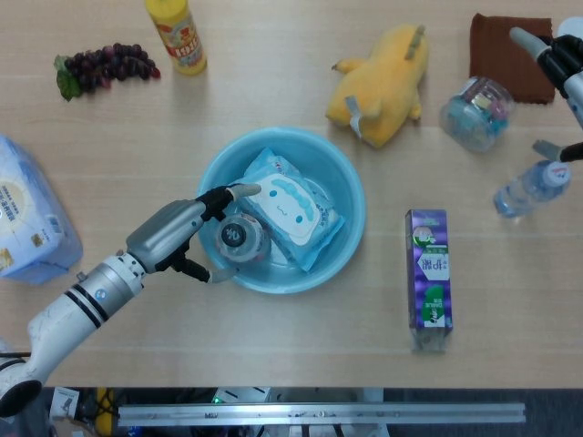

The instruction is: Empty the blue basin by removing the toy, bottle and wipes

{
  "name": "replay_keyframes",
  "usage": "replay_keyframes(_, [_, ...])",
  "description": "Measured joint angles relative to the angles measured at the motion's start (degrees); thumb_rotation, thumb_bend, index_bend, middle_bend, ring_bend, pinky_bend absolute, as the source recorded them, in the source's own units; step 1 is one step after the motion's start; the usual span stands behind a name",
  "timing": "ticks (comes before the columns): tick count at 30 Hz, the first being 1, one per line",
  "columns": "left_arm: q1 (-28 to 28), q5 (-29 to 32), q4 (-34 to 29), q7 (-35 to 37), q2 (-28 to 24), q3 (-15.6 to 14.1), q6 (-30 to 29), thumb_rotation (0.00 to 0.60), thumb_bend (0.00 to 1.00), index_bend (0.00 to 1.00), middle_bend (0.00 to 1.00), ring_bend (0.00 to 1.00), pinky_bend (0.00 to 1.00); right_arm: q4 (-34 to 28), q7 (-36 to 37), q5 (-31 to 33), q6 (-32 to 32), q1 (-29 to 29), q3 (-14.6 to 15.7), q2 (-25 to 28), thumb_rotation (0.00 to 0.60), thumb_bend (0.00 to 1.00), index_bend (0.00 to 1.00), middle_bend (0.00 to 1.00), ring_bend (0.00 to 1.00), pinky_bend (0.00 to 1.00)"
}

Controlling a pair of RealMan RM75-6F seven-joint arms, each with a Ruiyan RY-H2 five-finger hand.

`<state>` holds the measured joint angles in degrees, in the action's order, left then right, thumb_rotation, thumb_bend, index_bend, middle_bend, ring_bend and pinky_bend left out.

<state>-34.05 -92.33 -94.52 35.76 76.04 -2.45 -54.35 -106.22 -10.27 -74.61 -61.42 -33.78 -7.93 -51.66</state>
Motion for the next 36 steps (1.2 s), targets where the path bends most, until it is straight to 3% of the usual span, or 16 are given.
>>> replay_keyframes(10, [0.09,4.01,2.08,-0.75,4.87,1.35,-0.17,0.6,0.23,0.3,0.31,0.28,0.53,0.89,1.65,-0.13,0.19,0.72,-0.46,-0.02,0.6,0.0,0.0,0.21,0.19,0.38])
replay_keyframes(18, [0.79,7.57,4.65,-0.04,8.44,4.05,-2.15,0.6,0.23,0.49,0.54,0.49,0.73,1.68,3.15,-0.05,0.39,1.24,-0.94,0.04,0.6,0.0,0.01,0.22,0.19,0.38])
replay_keyframes(28, [1.56,7.36,1.04,0.54,4.74,4.59,-4.0,0.6,0.23,0.51,0.57,0.51,0.78,2.08,4.07,-0.53,0.18,1.78,-1.36,-0.15,0.6,0.0,0.02,0.22,0.19,0.38])
replay_keyframes(36, [2.34,5.69,-4.58,0.49,-2.25,5.17,-6.84,0.6,0.23,0.51,0.57,0.51,0.78,1.71,4.06,-0.91,-0.11,2.13,-1.65,0.11,0.6,0.0,0.02,0.22,0.19,0.38])
